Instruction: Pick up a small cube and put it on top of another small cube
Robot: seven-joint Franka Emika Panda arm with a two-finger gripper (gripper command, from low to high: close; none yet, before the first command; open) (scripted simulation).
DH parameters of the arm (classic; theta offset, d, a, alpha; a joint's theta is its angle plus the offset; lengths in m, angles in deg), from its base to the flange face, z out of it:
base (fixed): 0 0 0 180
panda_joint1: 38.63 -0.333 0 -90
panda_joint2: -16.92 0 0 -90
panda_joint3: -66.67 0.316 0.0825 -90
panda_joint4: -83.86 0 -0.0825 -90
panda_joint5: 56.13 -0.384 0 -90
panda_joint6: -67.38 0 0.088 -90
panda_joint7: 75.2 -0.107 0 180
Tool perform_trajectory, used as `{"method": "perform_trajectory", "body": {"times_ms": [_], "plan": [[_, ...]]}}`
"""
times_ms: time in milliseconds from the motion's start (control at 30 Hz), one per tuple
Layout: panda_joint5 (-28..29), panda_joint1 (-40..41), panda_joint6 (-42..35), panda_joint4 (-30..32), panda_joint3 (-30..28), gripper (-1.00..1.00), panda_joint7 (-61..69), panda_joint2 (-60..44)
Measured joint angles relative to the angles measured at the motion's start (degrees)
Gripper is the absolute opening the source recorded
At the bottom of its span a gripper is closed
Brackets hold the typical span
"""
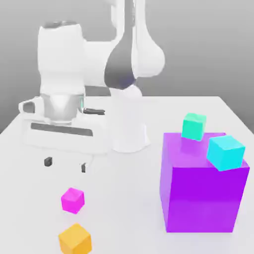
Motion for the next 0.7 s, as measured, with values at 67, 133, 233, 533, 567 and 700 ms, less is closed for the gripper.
{"method": "perform_trajectory", "body": {"times_ms": [67, 133, 233, 533, 567, 700], "plan": [[-0.6, 1.0, 2.7, 2.4, -0.6, 0.00, 0.6, -4.2], [-2.8, 2.1, 5.8, 2.8, 0.5, 0.00, 2.3, -8.4], [-6.8, 5.2, 10.6, 1.8, 4.4, 0.00, 5.3, -14.6], [-8.9, 9.6, 15.7, 0.6, 9.3, -1.00, 6.9, -20.9], [-8.6, 9.2, 15.2, 0.7, 8.9, -1.00, 6.7, -20.3], [-4.3, 6.7, 9.7, 2.2, 5.3, -1.00, 3.4, -13.3]]}}
